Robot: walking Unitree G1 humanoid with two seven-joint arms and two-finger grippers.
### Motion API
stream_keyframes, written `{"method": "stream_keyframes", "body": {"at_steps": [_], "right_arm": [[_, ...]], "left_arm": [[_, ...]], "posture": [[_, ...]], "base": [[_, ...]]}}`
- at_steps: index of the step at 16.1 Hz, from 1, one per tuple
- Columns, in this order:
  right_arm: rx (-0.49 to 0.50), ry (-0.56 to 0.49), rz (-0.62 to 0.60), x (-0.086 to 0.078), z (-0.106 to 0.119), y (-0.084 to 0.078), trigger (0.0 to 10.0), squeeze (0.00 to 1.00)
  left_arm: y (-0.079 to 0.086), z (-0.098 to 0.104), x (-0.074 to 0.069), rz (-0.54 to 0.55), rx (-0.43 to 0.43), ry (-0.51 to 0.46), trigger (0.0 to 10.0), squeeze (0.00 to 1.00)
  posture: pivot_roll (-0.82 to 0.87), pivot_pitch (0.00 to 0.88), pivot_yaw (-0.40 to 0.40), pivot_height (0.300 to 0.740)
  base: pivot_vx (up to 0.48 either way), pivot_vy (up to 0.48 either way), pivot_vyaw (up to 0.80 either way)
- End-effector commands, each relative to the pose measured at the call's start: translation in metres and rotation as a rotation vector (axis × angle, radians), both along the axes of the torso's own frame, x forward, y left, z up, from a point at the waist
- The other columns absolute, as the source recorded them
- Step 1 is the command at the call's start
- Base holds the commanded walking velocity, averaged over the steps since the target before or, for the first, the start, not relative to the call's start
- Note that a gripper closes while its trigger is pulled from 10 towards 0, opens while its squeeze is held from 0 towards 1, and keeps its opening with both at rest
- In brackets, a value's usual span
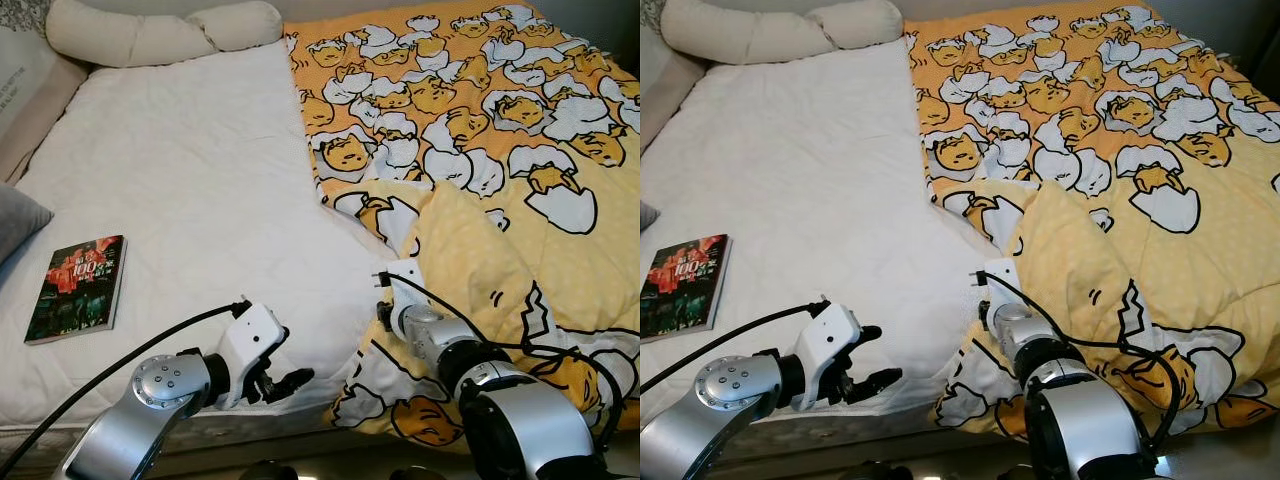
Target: Clean up the room
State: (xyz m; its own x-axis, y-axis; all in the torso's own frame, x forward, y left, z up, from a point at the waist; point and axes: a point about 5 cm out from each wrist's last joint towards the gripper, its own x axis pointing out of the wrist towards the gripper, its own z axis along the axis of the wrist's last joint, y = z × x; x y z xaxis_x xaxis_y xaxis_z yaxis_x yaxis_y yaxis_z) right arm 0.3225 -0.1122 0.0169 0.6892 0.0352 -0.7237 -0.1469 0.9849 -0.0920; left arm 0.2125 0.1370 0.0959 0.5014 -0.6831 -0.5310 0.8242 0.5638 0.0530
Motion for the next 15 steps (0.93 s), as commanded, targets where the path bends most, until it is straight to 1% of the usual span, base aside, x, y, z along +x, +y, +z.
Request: {"method": "stream_keyframes", "body": {"at_steps": [1,10,13,15], "right_arm": [[0.001,0.027,0.015,-0.0049,-0.0053,0.0022,0.0,0.00],[0.008,0.026,0.028,-0.0051,-0.0060,-0.0019,0.0,0.00],[0.013,0.022,0.032,-0.0040,-0.0050,-0.0037,0.0,0.00],[0.018,0.015,0.041,-0.0029,-0.0040,-0.0055,0.0,0.00]], "left_arm": [[0.0013,0.0014,-0.0011,0.000,0.015,-0.004,10.0,0.00],[0.0014,0.0002,0.0013,0.005,0.017,-0.007,10.0,0.00],[0.0006,0.0002,0.0036,0.002,0.017,-0.011,10.0,0.00],[0.0005,-0.0007,0.0087,0.009,0.017,-0.022,10.0,0.00]], "posture": [[0.07,0.110,0.097,0.740],[0.06,0.092,0.094,0.740],[0.05,0.079,0.095,0.740],[0.04,0.062,0.099,0.740]], "base": [[0.000,0.000,0.00],[0.000,0.000,0.00],[0.000,0.000,0.00],[0.000,0.000,0.00]]}}
